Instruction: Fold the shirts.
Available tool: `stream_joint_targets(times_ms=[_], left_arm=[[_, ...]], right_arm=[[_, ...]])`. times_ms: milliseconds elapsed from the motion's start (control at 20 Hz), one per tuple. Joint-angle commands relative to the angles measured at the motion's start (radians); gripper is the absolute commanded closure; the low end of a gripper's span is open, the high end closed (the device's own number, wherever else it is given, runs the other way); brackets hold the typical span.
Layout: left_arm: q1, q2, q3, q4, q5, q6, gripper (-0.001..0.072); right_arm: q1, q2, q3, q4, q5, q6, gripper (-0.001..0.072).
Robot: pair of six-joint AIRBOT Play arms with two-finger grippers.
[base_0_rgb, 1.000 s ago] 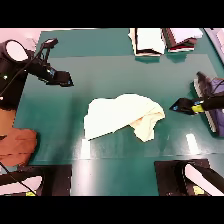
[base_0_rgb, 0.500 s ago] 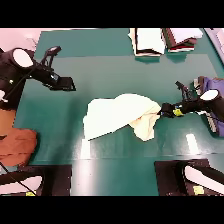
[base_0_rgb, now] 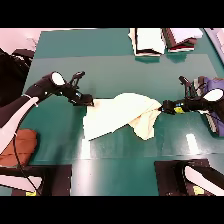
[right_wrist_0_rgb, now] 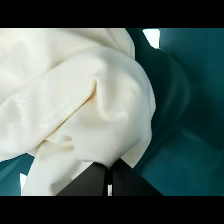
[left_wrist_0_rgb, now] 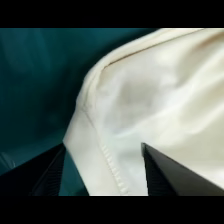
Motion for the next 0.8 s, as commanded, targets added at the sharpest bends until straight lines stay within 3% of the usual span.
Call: stream_joint_targets(times_ms=[0,50,100,150,200,500,750], left_arm=[[-0.02,-0.027,-0.006,-0.008,0.039,-0.004,0.0149],[-0.02,-0.027,-0.006,-0.009,0.038,-0.005,0.0196],[-0.02,-0.027,-0.001,-0.009,0.036,-0.005,0.0374],[-0.019,-0.024,0.011,-0.008,0.034,-0.005,0.0611],[-0.016,-0.014,0.033,-0.007,0.02,-0.001,0.0684],[0.098,0.294,0.323,0.047,0.017,0.0,0.0685],[0.129,0.601,0.566,0.153,0.015,-0.001,0.0685]], right_arm=[[0.002,0.008,0.0,0.001,0.01,0.001,0.0694],[0.001,0.008,0.0,0.001,0.009,0.001,0.0695],[0.001,0.008,0.0,0.001,0.01,0.001,0.0695],[0.001,0.008,0.008,0.0,0.015,0.0,0.0695],[0.002,0.008,0.031,-0.001,0.027,0.0,0.0695],[0.001,0.089,0.415,-0.009,0.11,-0.002,0.0695],[0.001,0.214,0.755,-0.155,0.208,0.03,0.0695]])
